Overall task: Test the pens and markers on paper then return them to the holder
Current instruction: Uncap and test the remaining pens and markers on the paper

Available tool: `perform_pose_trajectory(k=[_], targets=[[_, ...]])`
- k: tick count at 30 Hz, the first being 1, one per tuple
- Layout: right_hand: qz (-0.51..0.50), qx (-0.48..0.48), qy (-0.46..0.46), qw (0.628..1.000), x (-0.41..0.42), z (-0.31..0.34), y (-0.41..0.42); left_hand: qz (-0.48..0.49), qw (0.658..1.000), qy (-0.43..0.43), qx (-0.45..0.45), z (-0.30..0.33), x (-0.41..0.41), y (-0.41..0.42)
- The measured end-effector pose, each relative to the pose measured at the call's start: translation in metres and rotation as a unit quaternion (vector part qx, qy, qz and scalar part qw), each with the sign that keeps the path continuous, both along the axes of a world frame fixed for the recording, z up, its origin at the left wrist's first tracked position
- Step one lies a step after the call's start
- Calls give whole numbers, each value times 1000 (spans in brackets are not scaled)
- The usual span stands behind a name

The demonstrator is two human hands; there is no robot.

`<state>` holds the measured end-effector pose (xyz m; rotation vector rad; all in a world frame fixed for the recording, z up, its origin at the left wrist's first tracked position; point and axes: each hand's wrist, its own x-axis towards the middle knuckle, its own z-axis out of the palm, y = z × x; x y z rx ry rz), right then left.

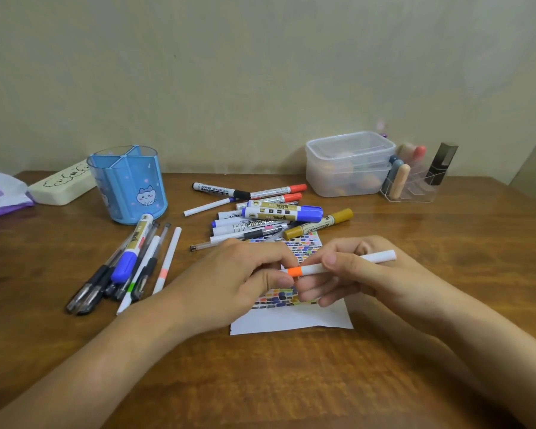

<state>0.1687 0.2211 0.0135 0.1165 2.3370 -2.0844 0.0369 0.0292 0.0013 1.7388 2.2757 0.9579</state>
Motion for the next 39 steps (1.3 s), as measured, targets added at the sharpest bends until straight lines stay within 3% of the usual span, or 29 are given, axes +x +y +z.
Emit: perform_pose_trajectory(k=[8,13,18,23,39], targets=[[-20,-9,27,999,3,6,14,8,997,-62,-36,4,-12,-6],[-86,23,15,996,2,11,26,87,994,-47,50,11,-29,-17],[-101,88,-22,991,-1,-1,14,88,991,15,-103,-4,-12,-3],[-80,123,-38,988,-3,-5,16,33,983,61,-172,-14,-9,-1],[-46,285,-12,957,-3,-7,14,18,973,83,-214,-15,-8,2]])
